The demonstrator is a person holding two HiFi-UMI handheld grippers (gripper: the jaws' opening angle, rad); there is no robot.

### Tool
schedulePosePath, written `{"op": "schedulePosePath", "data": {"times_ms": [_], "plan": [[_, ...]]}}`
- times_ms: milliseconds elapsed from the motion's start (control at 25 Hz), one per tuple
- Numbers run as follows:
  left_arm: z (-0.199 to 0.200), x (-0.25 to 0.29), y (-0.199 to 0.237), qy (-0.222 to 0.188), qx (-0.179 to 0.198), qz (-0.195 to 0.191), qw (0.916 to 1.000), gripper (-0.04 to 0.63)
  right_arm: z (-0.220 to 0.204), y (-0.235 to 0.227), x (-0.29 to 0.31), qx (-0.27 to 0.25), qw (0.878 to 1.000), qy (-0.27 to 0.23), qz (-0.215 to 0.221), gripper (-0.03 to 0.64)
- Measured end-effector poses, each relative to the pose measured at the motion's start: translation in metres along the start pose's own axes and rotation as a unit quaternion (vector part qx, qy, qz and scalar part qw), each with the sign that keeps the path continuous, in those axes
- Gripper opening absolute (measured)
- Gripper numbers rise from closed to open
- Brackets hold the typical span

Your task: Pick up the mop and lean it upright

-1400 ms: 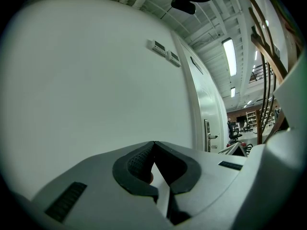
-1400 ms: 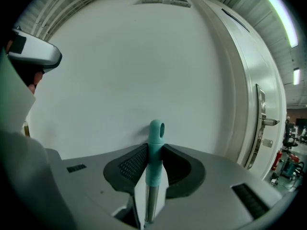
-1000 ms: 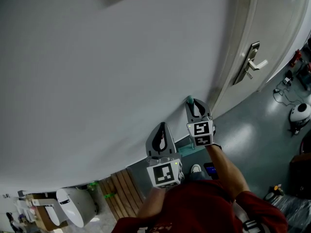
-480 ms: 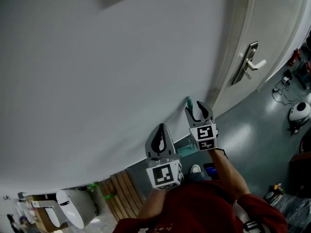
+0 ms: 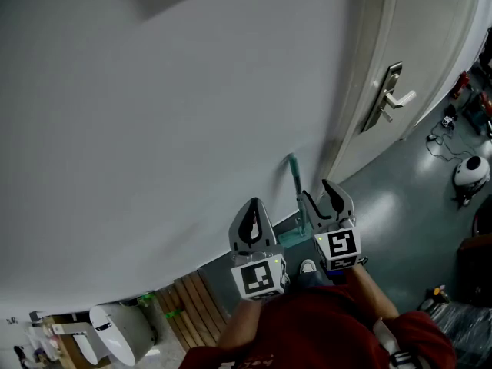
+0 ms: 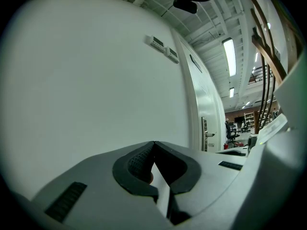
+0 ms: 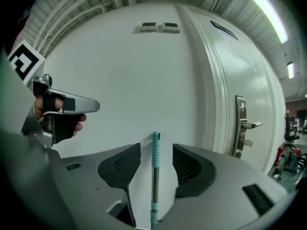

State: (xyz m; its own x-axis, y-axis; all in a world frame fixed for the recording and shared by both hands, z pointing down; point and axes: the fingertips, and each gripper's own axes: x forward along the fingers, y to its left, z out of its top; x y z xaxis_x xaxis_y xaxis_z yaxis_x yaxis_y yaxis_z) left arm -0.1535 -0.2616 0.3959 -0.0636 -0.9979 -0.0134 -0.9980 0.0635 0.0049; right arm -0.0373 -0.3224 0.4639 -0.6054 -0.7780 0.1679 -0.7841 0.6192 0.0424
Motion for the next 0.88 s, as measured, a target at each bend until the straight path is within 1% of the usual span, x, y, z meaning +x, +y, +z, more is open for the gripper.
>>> {"op": "schedulePosePath", "data": {"times_ms": [120,400,520,560,680,880], "plan": [[0.001,0.001,0.001,0.002,-0.002,0.002,1.0000,0.012,0.005,0.001,-0.014,-0.004,1.000,-0.003,-0.003,0.204],[0.008,0.000,0.002,-0.001,-0.002,0.002,1.0000,0.012,0.014,0.007,-0.025,0.020,1.000,-0.016,-0.003,0.199],[0.008,0.000,0.000,0.000,-0.001,0.001,1.0000,0.012,0.023,0.006,-0.028,0.012,0.999,-0.028,-0.008,0.084],[0.008,0.000,0.001,0.000,-0.001,0.001,1.0000,0.012,0.023,0.007,-0.029,0.010,1.000,-0.028,-0.008,0.056],[0.007,-0.001,0.001,0.001,0.000,0.001,1.0000,0.012,0.013,0.010,-0.028,0.012,1.000,-0.014,0.000,0.026],[0.009,0.000,0.002,-0.003,0.003,0.000,1.0000,0.012,0.020,0.013,-0.025,0.014,1.000,-0.018,0.000,0.018]]}}
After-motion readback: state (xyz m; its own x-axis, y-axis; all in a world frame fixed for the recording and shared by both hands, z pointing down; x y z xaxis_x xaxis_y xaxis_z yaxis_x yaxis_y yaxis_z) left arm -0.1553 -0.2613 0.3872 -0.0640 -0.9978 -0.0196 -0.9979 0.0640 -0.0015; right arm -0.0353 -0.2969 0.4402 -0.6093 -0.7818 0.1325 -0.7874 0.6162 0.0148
